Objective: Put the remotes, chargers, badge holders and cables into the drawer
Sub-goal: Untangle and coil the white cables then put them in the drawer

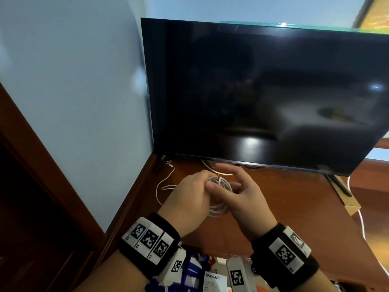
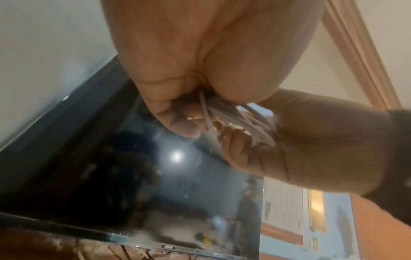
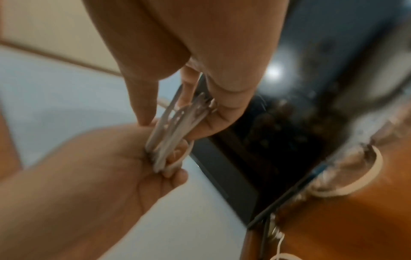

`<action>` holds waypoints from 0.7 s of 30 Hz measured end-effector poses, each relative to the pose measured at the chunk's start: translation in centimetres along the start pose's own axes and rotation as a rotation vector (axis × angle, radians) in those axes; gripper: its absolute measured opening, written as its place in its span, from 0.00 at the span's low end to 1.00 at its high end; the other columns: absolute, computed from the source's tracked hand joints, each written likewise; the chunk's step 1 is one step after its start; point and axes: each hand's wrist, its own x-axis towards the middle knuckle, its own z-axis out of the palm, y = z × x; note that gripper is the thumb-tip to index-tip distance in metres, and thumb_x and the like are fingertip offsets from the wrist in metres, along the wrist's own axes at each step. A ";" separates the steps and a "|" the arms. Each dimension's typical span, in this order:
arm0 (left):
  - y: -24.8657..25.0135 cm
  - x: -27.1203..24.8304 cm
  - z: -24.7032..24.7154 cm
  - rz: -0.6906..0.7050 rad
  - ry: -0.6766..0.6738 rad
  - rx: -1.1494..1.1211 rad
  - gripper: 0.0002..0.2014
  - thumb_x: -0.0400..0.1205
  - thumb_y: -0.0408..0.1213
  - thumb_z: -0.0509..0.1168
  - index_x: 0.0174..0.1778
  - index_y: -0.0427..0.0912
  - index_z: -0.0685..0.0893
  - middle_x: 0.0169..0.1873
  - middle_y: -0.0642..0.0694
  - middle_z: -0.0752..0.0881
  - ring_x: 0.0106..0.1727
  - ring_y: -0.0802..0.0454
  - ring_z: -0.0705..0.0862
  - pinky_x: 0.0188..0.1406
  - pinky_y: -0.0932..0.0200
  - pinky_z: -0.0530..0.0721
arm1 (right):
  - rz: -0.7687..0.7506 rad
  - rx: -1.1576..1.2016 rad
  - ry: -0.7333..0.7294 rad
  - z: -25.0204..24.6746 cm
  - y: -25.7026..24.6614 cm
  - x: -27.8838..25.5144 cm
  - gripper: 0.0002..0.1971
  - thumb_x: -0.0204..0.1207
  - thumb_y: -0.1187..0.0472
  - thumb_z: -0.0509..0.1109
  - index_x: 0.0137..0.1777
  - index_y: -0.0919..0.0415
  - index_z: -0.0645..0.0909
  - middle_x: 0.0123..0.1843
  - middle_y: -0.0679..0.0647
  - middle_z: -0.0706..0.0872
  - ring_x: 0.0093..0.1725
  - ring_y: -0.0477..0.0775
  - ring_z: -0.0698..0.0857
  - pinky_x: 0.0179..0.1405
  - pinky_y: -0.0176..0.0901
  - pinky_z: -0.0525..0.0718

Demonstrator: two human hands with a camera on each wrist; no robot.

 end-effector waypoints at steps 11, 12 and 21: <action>-0.5 -0.3 -0.1 0.002 0.062 -0.156 0.12 0.94 0.42 0.55 0.64 0.50 0.84 0.49 0.55 0.88 0.51 0.62 0.87 0.50 0.64 0.85 | -0.273 -0.347 0.146 0.7 0.3 -1.0 0.03 0.85 0.54 0.71 0.54 0.47 0.87 0.38 0.53 0.91 0.38 0.53 0.91 0.39 0.56 0.91; -0.7 -0.3 -0.2 -0.011 0.072 -0.169 0.13 0.94 0.43 0.54 0.63 0.50 0.84 0.46 0.55 0.88 0.49 0.62 0.87 0.47 0.64 0.85 | -0.267 -0.322 0.152 0.7 0.2 -1.0 0.04 0.85 0.53 0.71 0.55 0.46 0.86 0.38 0.55 0.92 0.38 0.57 0.91 0.39 0.62 0.91; -1.8 -0.7 -0.5 -0.138 0.139 -0.315 0.10 0.91 0.49 0.60 0.61 0.58 0.86 0.42 0.63 0.88 0.46 0.63 0.87 0.44 0.68 0.84 | -0.178 -0.086 0.237 0.1 -0.8 -0.7 0.09 0.86 0.56 0.67 0.55 0.62 0.81 0.47 0.59 0.94 0.46 0.60 0.94 0.49 0.62 0.93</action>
